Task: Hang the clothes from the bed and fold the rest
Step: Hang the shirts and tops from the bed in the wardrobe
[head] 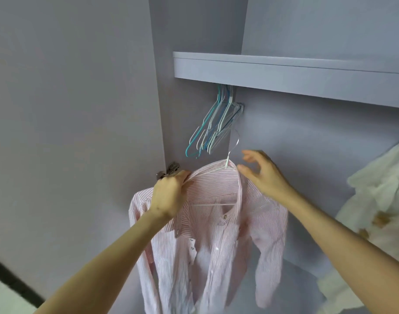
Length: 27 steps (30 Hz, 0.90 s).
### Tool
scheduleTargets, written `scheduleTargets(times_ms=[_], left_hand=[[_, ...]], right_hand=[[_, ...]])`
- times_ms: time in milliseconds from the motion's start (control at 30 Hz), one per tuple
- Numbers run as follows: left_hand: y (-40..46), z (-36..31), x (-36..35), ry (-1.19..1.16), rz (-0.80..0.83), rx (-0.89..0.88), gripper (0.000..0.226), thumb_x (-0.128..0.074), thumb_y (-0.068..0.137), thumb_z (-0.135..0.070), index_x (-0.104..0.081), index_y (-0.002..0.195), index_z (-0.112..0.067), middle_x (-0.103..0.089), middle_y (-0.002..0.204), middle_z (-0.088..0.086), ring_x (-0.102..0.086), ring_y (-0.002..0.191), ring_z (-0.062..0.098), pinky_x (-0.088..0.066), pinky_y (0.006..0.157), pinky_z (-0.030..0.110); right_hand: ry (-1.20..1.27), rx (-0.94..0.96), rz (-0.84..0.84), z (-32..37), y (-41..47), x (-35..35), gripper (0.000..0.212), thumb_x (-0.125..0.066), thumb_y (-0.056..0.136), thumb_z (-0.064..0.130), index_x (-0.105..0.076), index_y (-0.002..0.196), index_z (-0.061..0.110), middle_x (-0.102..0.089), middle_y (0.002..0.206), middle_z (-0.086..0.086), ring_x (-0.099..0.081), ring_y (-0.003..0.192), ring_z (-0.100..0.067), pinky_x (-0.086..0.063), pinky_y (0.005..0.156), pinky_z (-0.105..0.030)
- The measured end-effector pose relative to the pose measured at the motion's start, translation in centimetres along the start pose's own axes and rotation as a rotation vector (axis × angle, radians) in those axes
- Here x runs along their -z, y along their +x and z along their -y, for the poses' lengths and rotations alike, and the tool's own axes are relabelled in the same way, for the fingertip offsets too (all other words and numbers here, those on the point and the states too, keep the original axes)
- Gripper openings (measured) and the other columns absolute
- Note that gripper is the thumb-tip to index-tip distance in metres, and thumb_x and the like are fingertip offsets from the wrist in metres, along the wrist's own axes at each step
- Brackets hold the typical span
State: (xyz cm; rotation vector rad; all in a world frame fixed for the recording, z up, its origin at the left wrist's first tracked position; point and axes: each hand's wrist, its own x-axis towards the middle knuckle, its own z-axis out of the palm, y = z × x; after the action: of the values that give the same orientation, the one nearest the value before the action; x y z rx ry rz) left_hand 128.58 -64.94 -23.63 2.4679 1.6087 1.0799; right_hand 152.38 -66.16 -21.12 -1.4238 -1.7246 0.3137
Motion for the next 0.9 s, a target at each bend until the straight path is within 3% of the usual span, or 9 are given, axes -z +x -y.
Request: scheduleTargets(times_ms=[67,167,267,400,533,600,700,800,900], left_hand=[[-0.1,-0.4,0.2,-0.025,-0.017,-0.029,0.022,-0.058,0.089,-0.016,-0.066,0.109,-0.012,-0.070,0.092,0.012,-0.061,0.085,0.038,-0.043,0.066,0.035],[0.2,0.0,0.6,-0.081,0.036,-0.005,0.018,-0.061,0.088,-0.015,-0.068,0.104,-0.011,-0.070,0.088,0.014,-0.060,0.085,0.039,-0.036,0.067,0.031],[0.0,0.8,0.8,-0.162,0.136,0.027,0.012,-0.063,0.087,-0.014,-0.069,0.096,-0.009,-0.070,0.089,0.012,-0.058,0.088,0.037,-0.029,0.062,0.022],[-0.2,0.9,1.0,-0.172,0.204,0.029,0.019,-0.056,0.092,-0.019,-0.067,0.105,-0.012,-0.069,0.099,0.012,-0.056,0.095,0.036,-0.035,0.073,0.025],[0.8,0.4,1.6,0.058,0.092,0.067,0.027,-0.041,0.099,-0.028,-0.060,0.113,-0.015,-0.067,0.099,0.016,-0.057,0.090,0.043,-0.044,0.073,0.038],[0.7,-0.4,1.7,0.107,-0.036,0.092,0.029,-0.039,0.099,-0.028,-0.059,0.117,-0.017,-0.069,0.095,0.016,-0.059,0.086,0.043,-0.044,0.069,0.038],[0.1,-1.6,1.0,0.008,-0.101,0.071,0.027,-0.041,0.098,-0.022,-0.059,0.116,-0.013,-0.068,0.094,0.015,-0.060,0.083,0.042,-0.043,0.064,0.039],[-0.8,-1.2,-0.8,-0.030,0.171,0.012,0.028,-0.040,0.098,-0.020,-0.057,0.118,-0.013,-0.064,0.111,0.009,-0.057,0.105,0.033,-0.043,0.086,0.038],[-1.8,-0.6,-1.7,-0.050,0.273,0.004,0.049,-0.046,0.095,-0.032,-0.035,0.142,-0.023,-0.037,0.148,0.000,-0.032,0.137,0.017,-0.018,0.113,0.044]], right_hand=[[0.200,-0.025,0.125,1.6,1.2,-0.5,0.021,-0.055,0.092,0.012,-0.053,0.112,0.019,-0.062,0.095,0.010,-0.057,0.092,-0.002,-0.039,0.083,-0.006],[0.355,-0.002,0.028,2.8,1.6,-1.4,0.023,-0.047,0.093,-0.001,-0.053,0.082,0.019,-0.064,0.079,0.005,-0.061,0.075,-0.001,-0.044,0.074,-0.013],[0.400,0.023,0.040,3.0,1.0,-2.1,0.025,-0.044,0.093,-0.002,-0.050,0.081,0.019,-0.063,0.073,0.004,-0.056,0.064,0.000,-0.042,0.065,-0.012],[0.396,0.018,-0.047,3.2,0.5,-3.0,0.032,-0.038,0.094,-0.003,-0.053,0.077,0.019,-0.062,0.063,0.005,-0.051,0.054,0.001,-0.040,0.057,-0.009],[0.346,-0.030,-0.088,3.2,-0.4,-4.3,0.025,-0.044,0.094,0.001,-0.056,0.076,0.014,-0.065,0.069,0.004,-0.051,0.056,-0.011,-0.042,0.059,-0.016],[0.256,0.001,-0.105,3.4,-0.4,-4.6,0.020,-0.050,0.092,0.002,-0.063,0.077,0.006,-0.063,0.074,0.001,-0.053,0.064,-0.017,-0.040,0.066,-0.012],[0.157,0.059,-0.101,3.9,0.0,-4.3,0.014,-0.058,0.086,-0.001,-0.066,0.075,-0.005,-0.058,0.074,-0.006,-0.049,0.065,-0.003,-0.034,0.066,-0.005],[0.235,-0.020,-0.033,3.9,-0.1,-4.2,0.017,-0.054,0.088,0.000,-0.063,0.075,-0.006,-0.060,0.062,-0.005,-0.049,0.053,0.000,-0.037,0.058,-0.008],[0.371,-0.102,-0.060,3.9,-0.3,-3.9,0.027,-0.047,0.092,-0.001,-0.055,0.067,0.006,-0.055,0.052,-0.003,-0.045,0.041,-0.001,-0.038,0.048,-0.011]])
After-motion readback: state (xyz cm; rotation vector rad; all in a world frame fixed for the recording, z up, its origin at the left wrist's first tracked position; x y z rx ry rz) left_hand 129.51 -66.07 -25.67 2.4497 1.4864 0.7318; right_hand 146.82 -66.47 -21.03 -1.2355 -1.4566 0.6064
